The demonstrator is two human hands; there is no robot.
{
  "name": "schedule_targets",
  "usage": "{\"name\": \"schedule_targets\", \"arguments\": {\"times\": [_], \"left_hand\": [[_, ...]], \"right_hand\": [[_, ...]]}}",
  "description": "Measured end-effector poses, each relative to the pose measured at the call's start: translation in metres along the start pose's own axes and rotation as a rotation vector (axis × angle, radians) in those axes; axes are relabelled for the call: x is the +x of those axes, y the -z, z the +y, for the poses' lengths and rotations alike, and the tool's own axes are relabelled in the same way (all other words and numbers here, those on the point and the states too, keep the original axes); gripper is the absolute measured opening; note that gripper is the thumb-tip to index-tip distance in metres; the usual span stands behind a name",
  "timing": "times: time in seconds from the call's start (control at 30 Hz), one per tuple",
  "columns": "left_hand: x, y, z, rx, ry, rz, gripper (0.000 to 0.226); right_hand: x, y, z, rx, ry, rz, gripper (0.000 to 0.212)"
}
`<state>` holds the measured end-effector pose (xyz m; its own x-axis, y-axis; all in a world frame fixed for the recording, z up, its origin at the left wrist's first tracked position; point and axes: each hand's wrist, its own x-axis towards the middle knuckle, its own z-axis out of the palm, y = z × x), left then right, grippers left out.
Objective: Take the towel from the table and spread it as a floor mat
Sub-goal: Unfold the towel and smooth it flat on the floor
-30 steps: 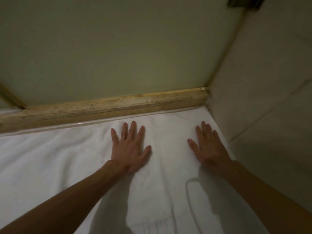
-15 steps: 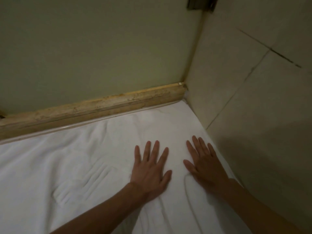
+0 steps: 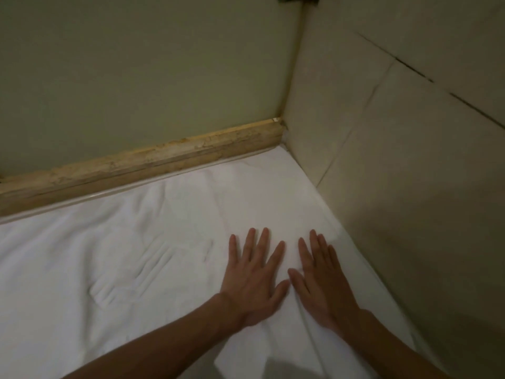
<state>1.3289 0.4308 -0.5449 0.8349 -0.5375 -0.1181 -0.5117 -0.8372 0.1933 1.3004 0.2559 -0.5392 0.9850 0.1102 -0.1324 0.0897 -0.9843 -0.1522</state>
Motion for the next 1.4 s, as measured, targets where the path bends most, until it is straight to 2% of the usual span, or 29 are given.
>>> {"name": "schedule_targets", "arguments": {"times": [0.2,0.37,0.67,0.77,0.9,1.0,1.17,1.4], "left_hand": [[-0.003,-0.007,0.006,0.11,-0.005,-0.063,0.075],[-0.002,-0.005,0.008,0.121,0.005,-0.077,0.076],[-0.018,-0.009,0.073,0.036,-0.276,-0.094,0.073],[-0.018,-0.014,0.081,0.08,-0.313,-0.118,0.071],[-0.018,-0.017,0.079,0.13,-0.326,-0.121,0.072],[-0.018,-0.017,0.08,0.135,-0.32,-0.121,0.072],[-0.019,-0.017,0.081,0.098,-0.311,-0.113,0.069],[-0.03,-0.018,0.08,0.109,-0.315,-0.123,0.074]], "right_hand": [[-0.019,0.0,0.012,-0.05,-0.06,0.003,0.07],[-0.023,-0.001,0.012,-0.005,-0.051,0.019,0.066],[-0.104,-0.004,0.016,-0.074,-0.187,-0.03,0.066],[-0.114,-0.006,0.03,-0.021,-0.285,-0.038,0.062],[-0.117,-0.008,0.038,-0.047,-0.316,-0.05,0.069],[-0.114,-0.008,0.038,-0.059,-0.3,-0.048,0.066],[-0.107,-0.004,0.038,-0.093,-0.11,-0.078,0.069],[-0.109,0.0,0.049,-0.097,-0.071,-0.096,0.069]]}}
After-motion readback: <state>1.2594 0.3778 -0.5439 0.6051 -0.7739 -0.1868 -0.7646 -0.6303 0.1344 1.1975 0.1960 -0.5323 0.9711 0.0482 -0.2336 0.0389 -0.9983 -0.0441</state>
